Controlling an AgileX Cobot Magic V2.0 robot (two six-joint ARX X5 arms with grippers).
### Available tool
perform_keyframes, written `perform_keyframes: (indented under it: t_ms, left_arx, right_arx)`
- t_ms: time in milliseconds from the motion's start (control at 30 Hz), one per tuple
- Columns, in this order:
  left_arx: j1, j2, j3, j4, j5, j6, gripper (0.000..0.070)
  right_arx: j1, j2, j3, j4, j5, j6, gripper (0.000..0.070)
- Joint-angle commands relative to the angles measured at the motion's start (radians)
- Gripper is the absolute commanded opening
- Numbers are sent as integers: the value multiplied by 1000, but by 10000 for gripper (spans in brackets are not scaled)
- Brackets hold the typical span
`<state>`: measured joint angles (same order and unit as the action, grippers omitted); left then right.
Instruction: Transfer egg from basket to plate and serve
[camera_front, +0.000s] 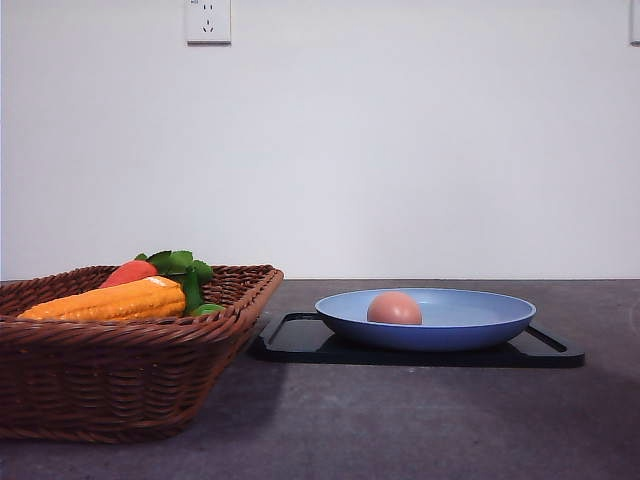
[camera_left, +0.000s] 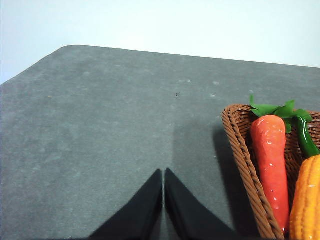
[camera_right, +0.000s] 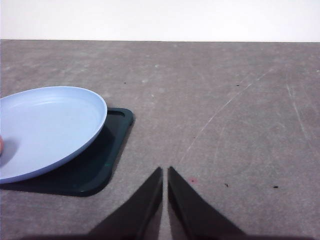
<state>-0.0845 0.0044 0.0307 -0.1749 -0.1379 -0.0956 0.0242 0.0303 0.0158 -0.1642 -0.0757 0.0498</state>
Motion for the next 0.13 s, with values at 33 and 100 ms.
perform_keyframes:
  t_ms: [33, 100]
  left_arx:
    - [0, -2, -28, 0, 0, 0, 0]
    - [0, -2, -28, 0, 0, 0, 0]
  right_arx:
    - [0, -1, -6, 7, 2, 10, 0]
    - [0, -1, -6, 7, 2, 10, 0]
